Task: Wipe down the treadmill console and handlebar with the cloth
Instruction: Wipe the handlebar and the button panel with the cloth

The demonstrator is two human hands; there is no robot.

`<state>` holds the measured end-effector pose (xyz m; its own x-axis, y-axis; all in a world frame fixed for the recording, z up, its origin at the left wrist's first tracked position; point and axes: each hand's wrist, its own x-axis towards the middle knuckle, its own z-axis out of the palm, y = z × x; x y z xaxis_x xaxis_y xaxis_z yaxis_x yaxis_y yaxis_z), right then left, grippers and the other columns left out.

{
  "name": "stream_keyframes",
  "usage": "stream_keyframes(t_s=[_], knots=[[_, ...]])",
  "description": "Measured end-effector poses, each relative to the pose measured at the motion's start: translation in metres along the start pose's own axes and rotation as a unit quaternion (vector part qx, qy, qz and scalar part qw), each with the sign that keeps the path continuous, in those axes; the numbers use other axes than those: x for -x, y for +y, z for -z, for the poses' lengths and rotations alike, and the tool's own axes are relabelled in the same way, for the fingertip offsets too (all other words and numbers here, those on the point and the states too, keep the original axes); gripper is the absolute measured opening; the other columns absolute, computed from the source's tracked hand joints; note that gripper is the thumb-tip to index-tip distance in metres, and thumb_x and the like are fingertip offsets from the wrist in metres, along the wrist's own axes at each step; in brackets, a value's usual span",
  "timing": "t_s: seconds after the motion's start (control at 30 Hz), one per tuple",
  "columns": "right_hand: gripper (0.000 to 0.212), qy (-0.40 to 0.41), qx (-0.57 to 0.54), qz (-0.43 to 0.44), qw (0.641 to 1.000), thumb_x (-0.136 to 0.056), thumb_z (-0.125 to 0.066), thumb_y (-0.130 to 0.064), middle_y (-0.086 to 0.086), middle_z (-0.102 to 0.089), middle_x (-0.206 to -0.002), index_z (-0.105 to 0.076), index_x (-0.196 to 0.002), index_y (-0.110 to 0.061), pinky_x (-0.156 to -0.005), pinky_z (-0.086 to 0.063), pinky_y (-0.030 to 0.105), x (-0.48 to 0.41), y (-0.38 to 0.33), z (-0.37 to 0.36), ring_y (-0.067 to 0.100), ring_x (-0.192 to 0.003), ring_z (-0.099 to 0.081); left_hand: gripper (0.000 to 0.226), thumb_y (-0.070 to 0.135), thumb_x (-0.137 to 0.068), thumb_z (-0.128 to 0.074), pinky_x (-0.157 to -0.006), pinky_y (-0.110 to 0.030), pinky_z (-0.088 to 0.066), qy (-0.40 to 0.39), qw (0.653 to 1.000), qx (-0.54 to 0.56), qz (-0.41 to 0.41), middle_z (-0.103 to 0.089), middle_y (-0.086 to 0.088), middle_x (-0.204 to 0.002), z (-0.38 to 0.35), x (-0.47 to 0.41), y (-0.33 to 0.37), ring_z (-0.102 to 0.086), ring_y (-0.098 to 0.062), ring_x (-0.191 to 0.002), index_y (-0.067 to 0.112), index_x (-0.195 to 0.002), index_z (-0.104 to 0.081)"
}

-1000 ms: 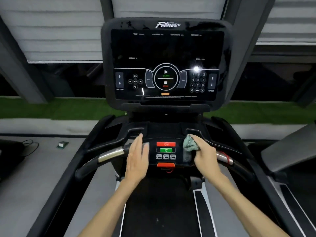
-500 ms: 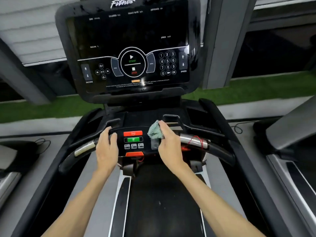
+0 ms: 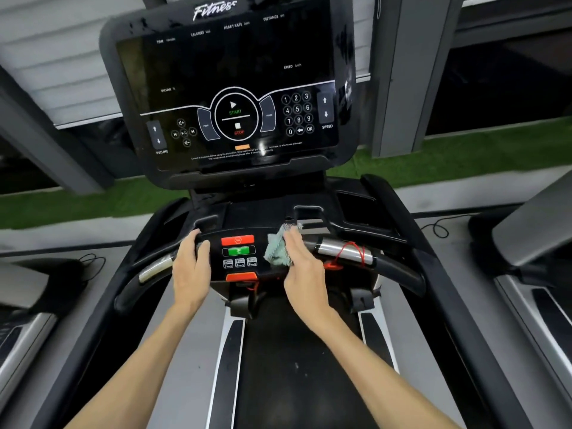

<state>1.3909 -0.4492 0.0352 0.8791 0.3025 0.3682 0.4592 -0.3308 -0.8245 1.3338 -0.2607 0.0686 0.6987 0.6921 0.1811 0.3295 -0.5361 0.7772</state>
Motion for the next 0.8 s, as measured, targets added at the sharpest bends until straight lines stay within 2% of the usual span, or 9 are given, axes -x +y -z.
stream_keyframes(t_s=[0.07, 0.17, 0.23, 0.33, 0.4, 0.5, 0.53, 0.67, 0.8], knots=[[0.071, 0.006, 0.006, 0.011, 1.000, -0.075, -0.043, 0.030, 0.011, -0.033, -0.150, -0.041, -0.141, 0.002, -0.114, -0.027, 0.021, 0.025, 0.005, -0.002, 0.023, -0.138, -0.035, 0.044, 0.027, -0.102, -0.041, -0.112, -0.046, -0.035, 0.001, 1.000, 0.001, -0.002, -0.048, -0.005, -0.145, -0.001, 0.001, 0.001, -0.042, -0.020, -0.134, 0.016, -0.144, -0.042], [0.075, 0.013, -0.038, -0.042, 0.998, -0.078, -0.040, 0.028, 0.009, -0.032, -0.151, -0.030, -0.145, -0.004, -0.112, -0.029, 0.015, 0.047, 0.006, -0.008, 0.021, -0.138, -0.038, 0.045, 0.027, -0.101, -0.042, -0.111, -0.047, -0.036, -0.004, 1.000, 0.006, -0.001, -0.049, -0.004, -0.144, -0.001, 0.001, -0.001, -0.043, -0.020, -0.133, 0.017, -0.144, -0.041], [0.075, 0.009, -0.063, -0.093, 0.994, -0.081, -0.038, 0.025, 0.011, -0.038, -0.150, -0.023, -0.146, -0.009, -0.112, -0.034, 0.023, 0.053, 0.005, -0.011, 0.025, -0.134, -0.045, 0.045, 0.027, -0.101, -0.042, -0.112, -0.047, -0.035, -0.007, 1.000, 0.007, -0.002, -0.049, -0.004, -0.144, -0.001, 0.001, -0.002, -0.043, -0.019, -0.133, 0.017, -0.145, -0.041], [0.071, 0.017, -0.084, -0.143, 0.986, -0.085, -0.038, 0.020, 0.019, -0.053, -0.138, -0.028, -0.149, -0.010, -0.105, -0.044, 0.037, 0.054, -0.001, -0.017, 0.028, -0.112, -0.059, 0.045, 0.026, -0.101, -0.042, -0.112, -0.046, -0.034, -0.004, 1.000, 0.013, -0.002, -0.049, -0.003, -0.144, -0.001, 0.001, -0.001, -0.042, -0.019, -0.134, 0.016, -0.145, -0.041], [0.069, 0.023, -0.077, -0.151, 0.985, -0.088, -0.040, 0.018, 0.016, -0.049, -0.143, -0.026, -0.150, -0.009, -0.109, -0.041, 0.036, 0.054, -0.009, -0.022, 0.030, -0.124, -0.053, 0.045, 0.025, -0.101, -0.041, -0.113, -0.045, -0.034, -0.002, 1.000, 0.019, -0.002, -0.048, -0.004, -0.145, 0.000, 0.001, 0.000, -0.041, -0.019, -0.135, 0.016, -0.145, -0.041], [0.073, 0.033, -0.012, -0.104, 0.994, -0.085, -0.043, 0.024, 0.007, -0.020, -0.156, -0.022, -0.149, -0.003, -0.115, -0.019, 0.014, 0.057, -0.014, -0.029, 0.023, -0.144, -0.027, 0.044, 0.024, -0.102, -0.040, -0.114, -0.042, -0.032, -0.007, 0.999, 0.033, 0.003, -0.046, -0.003, -0.147, 0.001, 0.001, 0.001, -0.039, -0.018, -0.136, 0.017, -0.146, -0.041], [0.076, 0.042, 0.015, -0.079, 0.996, -0.081, -0.045, 0.028, 0.008, -0.017, -0.156, -0.024, -0.148, 0.000, -0.115, -0.016, 0.013, 0.059, -0.012, -0.032, 0.024, -0.144, -0.024, 0.044, 0.024, -0.102, -0.040, -0.114, -0.039, -0.031, -0.011, 0.999, 0.038, 0.006, -0.046, -0.003, -0.147, 0.002, 0.001, 0.001, -0.039, -0.017, -0.137, 0.017, -0.146, -0.041], [0.085, 0.045, 0.112, -0.009, 0.993, -0.067, -0.049, 0.037, 0.018, -0.023, -0.154, -0.030, -0.144, 0.007, -0.118, -0.019, 0.031, 0.065, -0.001, -0.041, 0.033, -0.143, -0.025, 0.043, 0.021, -0.104, -0.034, -0.115, -0.034, -0.028, -0.046, 0.997, 0.060, 0.002, -0.044, 0.002, -0.149, 0.013, -0.002, -0.006, -0.036, -0.011, -0.138, 0.020, -0.146, -0.041], [0.090, 0.048, 0.163, -0.006, 0.986, -0.064, -0.050, 0.038, 0.019, -0.026, -0.154, -0.027, -0.144, 0.005, -0.119, -0.012, 0.024, 0.063, -0.003, -0.045, 0.036, -0.144, -0.024, 0.041, 0.023, -0.106, -0.030, -0.116, -0.032, -0.028, -0.117, 0.989, 0.085, -0.023, -0.046, 0.010, -0.146, 0.033, -0.015, -0.021, -0.038, -0.002, -0.135, 0.024, -0.144, -0.045]])
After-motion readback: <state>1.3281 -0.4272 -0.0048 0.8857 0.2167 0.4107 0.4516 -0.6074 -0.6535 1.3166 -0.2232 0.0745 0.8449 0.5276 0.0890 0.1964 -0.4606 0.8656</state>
